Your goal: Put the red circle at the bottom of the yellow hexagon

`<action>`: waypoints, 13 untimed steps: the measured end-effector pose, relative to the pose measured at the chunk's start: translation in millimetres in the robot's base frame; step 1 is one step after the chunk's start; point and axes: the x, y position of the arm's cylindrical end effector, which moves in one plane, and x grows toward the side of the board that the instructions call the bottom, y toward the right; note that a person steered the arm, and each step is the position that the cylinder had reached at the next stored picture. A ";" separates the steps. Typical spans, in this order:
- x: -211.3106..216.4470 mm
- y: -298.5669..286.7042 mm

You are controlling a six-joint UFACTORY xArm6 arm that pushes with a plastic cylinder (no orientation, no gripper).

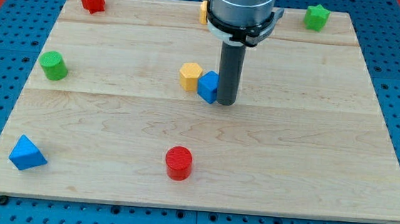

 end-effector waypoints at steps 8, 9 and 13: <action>134.1 -53.4; 127.1 -45.5; 70.8 -71.2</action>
